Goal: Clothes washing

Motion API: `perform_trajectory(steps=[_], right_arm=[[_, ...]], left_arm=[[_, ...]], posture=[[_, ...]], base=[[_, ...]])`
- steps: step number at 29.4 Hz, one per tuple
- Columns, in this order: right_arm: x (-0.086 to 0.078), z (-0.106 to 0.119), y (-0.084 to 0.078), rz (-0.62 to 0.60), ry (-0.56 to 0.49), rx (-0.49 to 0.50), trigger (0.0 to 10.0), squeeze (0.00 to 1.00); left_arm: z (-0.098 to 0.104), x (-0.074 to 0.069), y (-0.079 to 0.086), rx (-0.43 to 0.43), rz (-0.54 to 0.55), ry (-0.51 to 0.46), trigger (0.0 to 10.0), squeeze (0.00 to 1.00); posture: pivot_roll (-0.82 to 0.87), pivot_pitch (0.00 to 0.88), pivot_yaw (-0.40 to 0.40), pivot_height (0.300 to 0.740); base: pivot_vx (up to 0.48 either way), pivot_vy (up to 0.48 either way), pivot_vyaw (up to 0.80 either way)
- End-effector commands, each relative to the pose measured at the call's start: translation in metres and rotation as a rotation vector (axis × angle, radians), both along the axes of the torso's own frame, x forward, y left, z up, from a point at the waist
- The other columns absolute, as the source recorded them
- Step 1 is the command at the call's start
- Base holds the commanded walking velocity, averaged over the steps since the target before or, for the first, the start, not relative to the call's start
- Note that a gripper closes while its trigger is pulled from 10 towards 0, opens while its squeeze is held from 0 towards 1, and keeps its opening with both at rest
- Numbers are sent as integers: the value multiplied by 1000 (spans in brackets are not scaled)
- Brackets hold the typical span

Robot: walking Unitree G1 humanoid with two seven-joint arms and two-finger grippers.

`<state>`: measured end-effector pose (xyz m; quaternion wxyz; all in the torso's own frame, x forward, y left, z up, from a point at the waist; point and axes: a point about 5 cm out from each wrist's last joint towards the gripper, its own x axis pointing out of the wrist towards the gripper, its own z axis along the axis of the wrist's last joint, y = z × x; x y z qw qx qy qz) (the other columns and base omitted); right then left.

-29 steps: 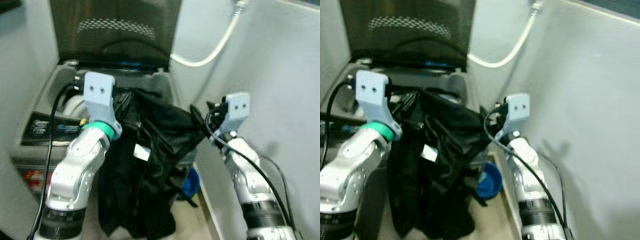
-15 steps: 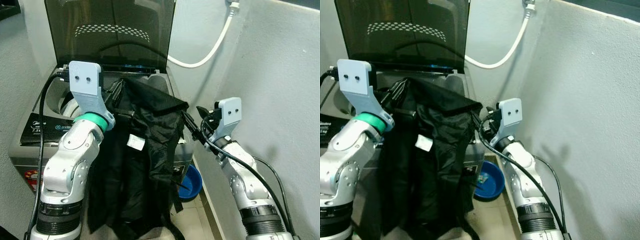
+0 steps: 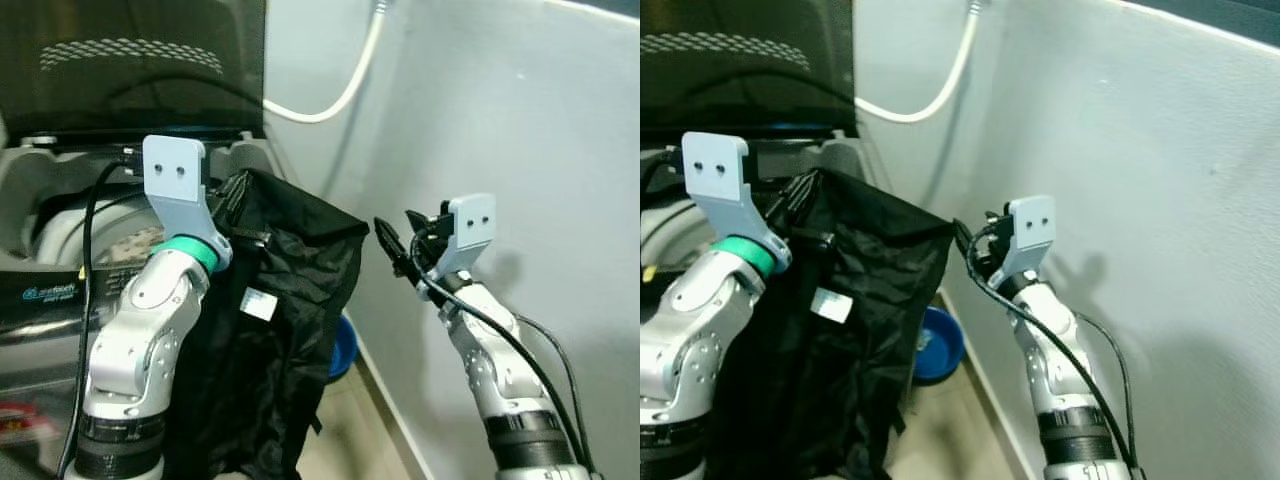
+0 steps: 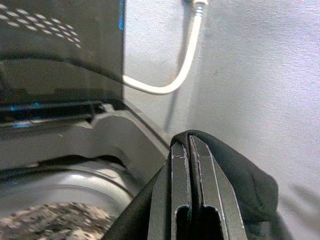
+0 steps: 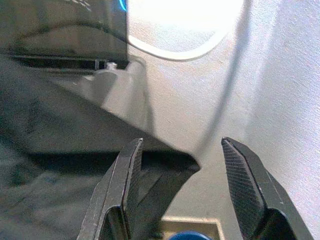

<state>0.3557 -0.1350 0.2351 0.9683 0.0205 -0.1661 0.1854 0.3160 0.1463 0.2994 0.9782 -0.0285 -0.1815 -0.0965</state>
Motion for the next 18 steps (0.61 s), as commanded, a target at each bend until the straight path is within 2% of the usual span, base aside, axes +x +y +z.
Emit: perform_trajectory(steps=[1, 11, 15, 18], right_arm=[[1, -4, -1, -15, 11, -4, 10000, 0], [0, -5, 0, -17, 9, -3, 10000, 0], [1, -4, 0, -18, 9, -3, 10000, 0], [1, -4, 0, -18, 9, -3, 10000, 0]], left_arm=[[2, 1, 3, 9, 32, -1, 10000, 0], [0, 1, 5, 19, 42, 7, 10000, 0], [1, 2, 7, 58, 81, 3, 10000, 0], [0, 3, 7, 50, 84, 20, 10000, 0]], posture=[[14, 58, -44, 740], [16, 51, -45, 740], [18, 56, -46, 740], [18, 57, -47, 740]], base=[[0, 0, 0], [0, 0, 0], [0, 0, 0], [0, -322, 0]])
